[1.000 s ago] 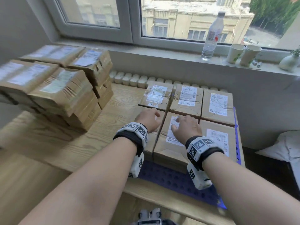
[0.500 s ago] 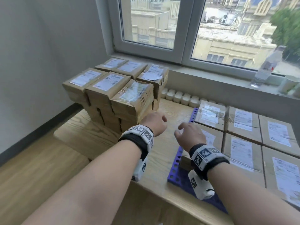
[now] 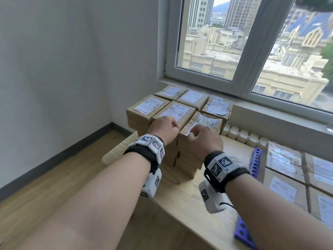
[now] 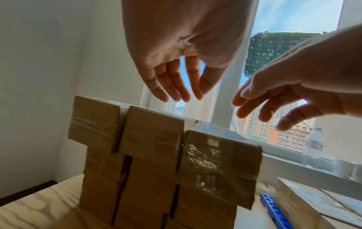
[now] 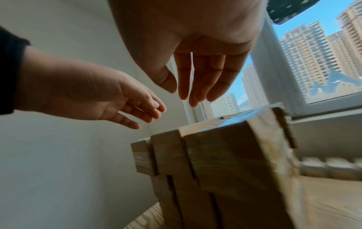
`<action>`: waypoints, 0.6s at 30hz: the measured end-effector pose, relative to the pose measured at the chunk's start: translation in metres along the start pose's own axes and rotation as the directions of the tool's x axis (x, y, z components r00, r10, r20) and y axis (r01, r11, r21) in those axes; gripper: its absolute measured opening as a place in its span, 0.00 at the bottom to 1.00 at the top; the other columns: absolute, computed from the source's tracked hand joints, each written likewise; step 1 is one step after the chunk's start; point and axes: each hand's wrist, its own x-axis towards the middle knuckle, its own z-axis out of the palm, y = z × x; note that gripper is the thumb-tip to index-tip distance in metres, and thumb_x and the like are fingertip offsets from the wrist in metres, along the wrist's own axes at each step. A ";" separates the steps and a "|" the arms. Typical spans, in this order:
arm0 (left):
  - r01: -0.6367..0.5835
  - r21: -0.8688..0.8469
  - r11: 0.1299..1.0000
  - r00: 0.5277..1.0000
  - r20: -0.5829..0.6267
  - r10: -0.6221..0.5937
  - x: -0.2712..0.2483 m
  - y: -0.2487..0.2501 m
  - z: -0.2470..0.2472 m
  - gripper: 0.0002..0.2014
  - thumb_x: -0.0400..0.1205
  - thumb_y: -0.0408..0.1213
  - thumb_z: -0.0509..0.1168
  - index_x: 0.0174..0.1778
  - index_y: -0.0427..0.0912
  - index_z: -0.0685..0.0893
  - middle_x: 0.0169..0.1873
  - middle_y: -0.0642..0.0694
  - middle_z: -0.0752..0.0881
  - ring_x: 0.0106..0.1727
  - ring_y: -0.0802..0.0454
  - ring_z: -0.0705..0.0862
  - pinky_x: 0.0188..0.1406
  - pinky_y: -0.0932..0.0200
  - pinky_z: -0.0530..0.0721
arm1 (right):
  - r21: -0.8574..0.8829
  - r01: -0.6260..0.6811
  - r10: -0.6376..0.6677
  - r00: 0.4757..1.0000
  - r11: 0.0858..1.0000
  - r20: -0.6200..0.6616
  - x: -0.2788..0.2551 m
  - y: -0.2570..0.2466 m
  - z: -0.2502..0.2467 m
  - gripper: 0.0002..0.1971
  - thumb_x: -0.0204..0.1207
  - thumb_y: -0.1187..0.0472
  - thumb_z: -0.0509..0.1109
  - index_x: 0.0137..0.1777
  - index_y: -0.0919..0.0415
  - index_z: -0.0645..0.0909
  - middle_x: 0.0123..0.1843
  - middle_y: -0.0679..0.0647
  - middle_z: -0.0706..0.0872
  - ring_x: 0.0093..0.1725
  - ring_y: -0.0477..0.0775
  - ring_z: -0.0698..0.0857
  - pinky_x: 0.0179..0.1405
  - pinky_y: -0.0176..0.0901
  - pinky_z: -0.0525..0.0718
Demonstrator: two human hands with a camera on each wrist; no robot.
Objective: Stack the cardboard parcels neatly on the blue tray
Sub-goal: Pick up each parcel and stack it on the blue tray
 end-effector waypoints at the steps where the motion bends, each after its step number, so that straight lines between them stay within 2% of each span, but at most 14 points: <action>1: 0.013 -0.003 1.000 1.000 -0.016 -0.013 0.006 -0.008 -0.005 0.08 0.82 0.39 0.63 0.49 0.50 0.88 0.50 0.49 0.88 0.52 0.49 0.85 0.55 0.53 0.86 | 0.001 0.018 -0.018 1.000 1.000 -0.002 0.006 -0.008 0.005 0.11 0.80 0.50 0.62 0.56 0.49 0.84 0.52 0.48 0.87 0.51 0.52 0.83 0.50 0.48 0.79; 4: 0.064 -0.017 0.998 0.997 -0.049 -0.065 0.023 -0.033 -0.017 0.08 0.82 0.39 0.62 0.49 0.51 0.87 0.50 0.50 0.88 0.52 0.49 0.85 0.55 0.52 0.86 | 0.030 0.079 -0.079 0.997 0.996 0.006 0.024 -0.033 0.021 0.11 0.81 0.50 0.62 0.57 0.49 0.83 0.51 0.48 0.86 0.50 0.50 0.83 0.49 0.46 0.80; 6: 0.098 -0.008 0.995 0.993 -0.070 -0.099 0.036 -0.048 -0.026 0.08 0.82 0.38 0.62 0.49 0.50 0.87 0.49 0.51 0.88 0.52 0.50 0.85 0.53 0.54 0.86 | 0.040 0.122 -0.123 0.992 0.992 0.006 0.038 -0.048 0.032 0.11 0.81 0.51 0.62 0.57 0.50 0.83 0.51 0.48 0.87 0.50 0.51 0.84 0.48 0.46 0.82; 10: 0.151 0.019 0.988 0.982 -0.114 -0.148 0.072 -0.072 -0.049 0.08 0.79 0.38 0.63 0.45 0.50 0.88 0.47 0.51 0.89 0.51 0.47 0.86 0.54 0.55 0.85 | 0.041 0.179 -0.180 0.984 0.983 0.011 0.075 -0.078 0.050 0.10 0.80 0.52 0.62 0.53 0.51 0.84 0.49 0.49 0.87 0.48 0.52 0.84 0.47 0.47 0.83; 14: 0.174 0.025 0.984 0.977 -0.126 -0.170 0.112 -0.091 -0.067 0.07 0.79 0.38 0.64 0.44 0.51 0.87 0.45 0.52 0.88 0.49 0.48 0.86 0.51 0.57 0.84 | 0.079 0.169 -0.174 0.983 0.982 0.059 0.117 -0.102 0.064 0.09 0.79 0.55 0.63 0.52 0.52 0.84 0.49 0.49 0.87 0.47 0.52 0.82 0.43 0.43 0.76; 18: 0.229 0.002 0.973 0.966 -0.124 -0.227 0.140 -0.120 -0.067 0.08 0.80 0.38 0.63 0.49 0.51 0.87 0.47 0.53 0.87 0.51 0.49 0.85 0.52 0.57 0.83 | 0.100 0.162 -0.171 0.980 0.982 0.098 0.146 -0.117 0.081 0.09 0.78 0.57 0.63 0.50 0.54 0.85 0.48 0.50 0.88 0.48 0.54 0.84 0.46 0.44 0.81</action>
